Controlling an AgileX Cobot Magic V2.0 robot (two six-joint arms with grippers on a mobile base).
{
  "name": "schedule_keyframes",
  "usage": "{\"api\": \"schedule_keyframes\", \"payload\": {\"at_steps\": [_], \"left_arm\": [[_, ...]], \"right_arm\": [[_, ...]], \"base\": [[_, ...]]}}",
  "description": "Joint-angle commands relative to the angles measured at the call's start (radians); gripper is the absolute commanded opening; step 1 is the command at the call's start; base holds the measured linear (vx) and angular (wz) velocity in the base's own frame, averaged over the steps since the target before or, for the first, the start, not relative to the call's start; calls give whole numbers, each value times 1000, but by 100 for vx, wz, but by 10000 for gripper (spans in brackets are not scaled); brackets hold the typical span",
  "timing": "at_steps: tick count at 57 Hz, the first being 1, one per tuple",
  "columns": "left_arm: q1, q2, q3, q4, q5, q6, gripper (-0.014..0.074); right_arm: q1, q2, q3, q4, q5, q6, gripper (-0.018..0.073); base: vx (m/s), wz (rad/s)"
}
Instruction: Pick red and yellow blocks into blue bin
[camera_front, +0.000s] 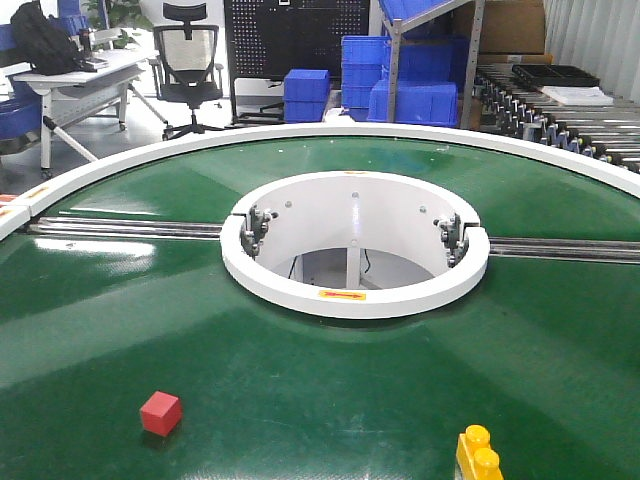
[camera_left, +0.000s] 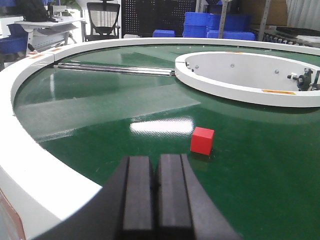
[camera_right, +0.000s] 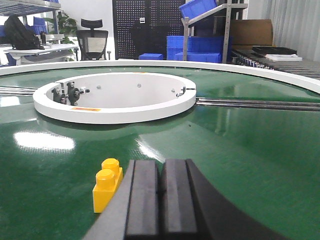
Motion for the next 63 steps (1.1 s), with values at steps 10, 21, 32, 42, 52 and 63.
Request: {"api": "schedule_keyframes", "payload": {"at_steps": [10,21,32,42,52,63], "left_arm": [[-1,-17,-17,-1,-81,-10,-6],[-1,-17,-17,-1,-81,-10,-6],[-1,-17,-17,-1,-81,-10,-6],[-1,-17,-17,-1,-102,-10,-6],[-1,-17,-55,-1,-206,-11,-6],[-1,-16,-257,-2,-197,-12,-6]], "right_arm": [[-6,-11,6,-5,-82,-4,-11],[-6,-11,6,-5,-82,-4,-11],[-6,-11,6,-5,-82,-4,-11],[-6,-11,6,-5,-90,-4,-11],[-6,-11,-51,-10,-219,-3,-11],[-6,6,-313,-59,-93,-16,-11]], "base": [[0,0],[0,0],[0,0],[0,0],[0,0],[0,0]]}}
